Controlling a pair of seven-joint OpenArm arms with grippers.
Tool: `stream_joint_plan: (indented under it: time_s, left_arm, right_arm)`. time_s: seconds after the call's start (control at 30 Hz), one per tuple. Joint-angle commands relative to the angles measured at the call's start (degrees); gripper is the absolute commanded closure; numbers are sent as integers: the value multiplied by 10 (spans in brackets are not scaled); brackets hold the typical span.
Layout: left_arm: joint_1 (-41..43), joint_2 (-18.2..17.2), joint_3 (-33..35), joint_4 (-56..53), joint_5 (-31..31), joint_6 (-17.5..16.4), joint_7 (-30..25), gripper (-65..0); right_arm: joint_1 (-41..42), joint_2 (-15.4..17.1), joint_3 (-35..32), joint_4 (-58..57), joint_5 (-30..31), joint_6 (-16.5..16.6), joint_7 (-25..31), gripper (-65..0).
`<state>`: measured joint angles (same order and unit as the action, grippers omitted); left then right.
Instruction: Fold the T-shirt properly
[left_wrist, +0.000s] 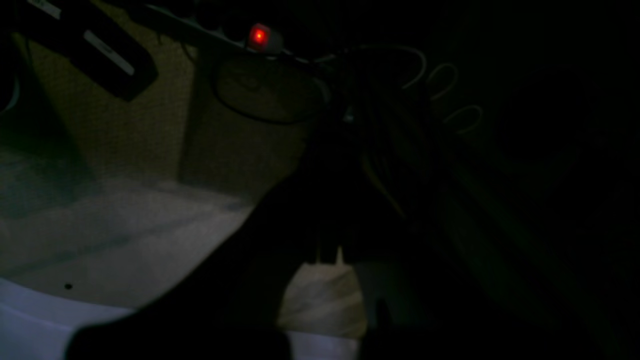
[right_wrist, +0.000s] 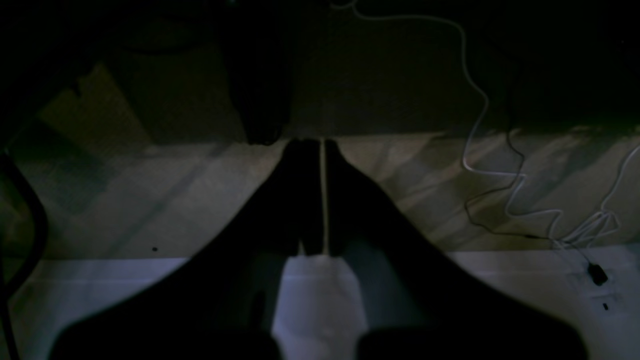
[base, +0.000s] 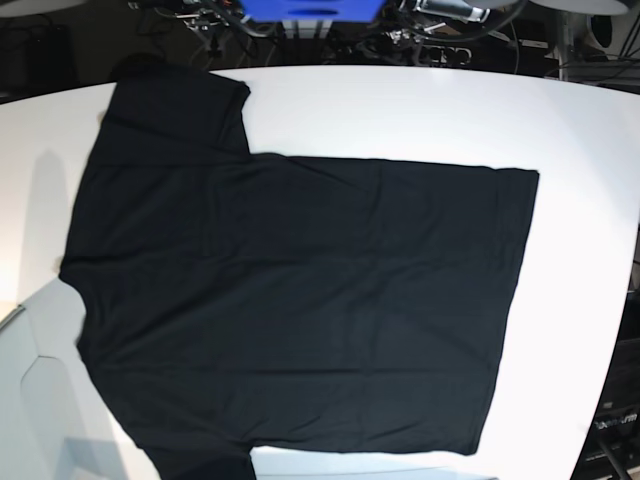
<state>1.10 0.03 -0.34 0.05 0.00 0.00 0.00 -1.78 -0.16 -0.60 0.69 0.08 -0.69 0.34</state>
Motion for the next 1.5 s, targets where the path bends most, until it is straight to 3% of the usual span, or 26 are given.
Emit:
stream_joint_plan:
  time_s: [0.0,0.6,0.73,1.0,1.27,1.47]
  left_arm:
    - [3,1,-1,2,0,-1,5,0]
    - [10,1,-1,2,0,-1,4,0]
    - [40,-5,-1,17,-1,-2,-2,0]
    - [247,-47,-1,340,-1,-2,5,0]
    - [399,-83,-1,597,-2,-1,5,0]
    - [488,-119,-1,759,-76,0,5,0]
  right_arm:
    - [-3,-2,-1,-1,2,9,-5,0]
    - [-5,-2,-1,-1,2,9,-5,0]
    - [-47,-2,-1,37,2,9,0,0]
    - [-239,-3,-1,326,2,9,-6,0]
    - [-403,-3,-1,586,2,9,-6,0]
    - [-504,-2,-1,775,2,9,-6,0]
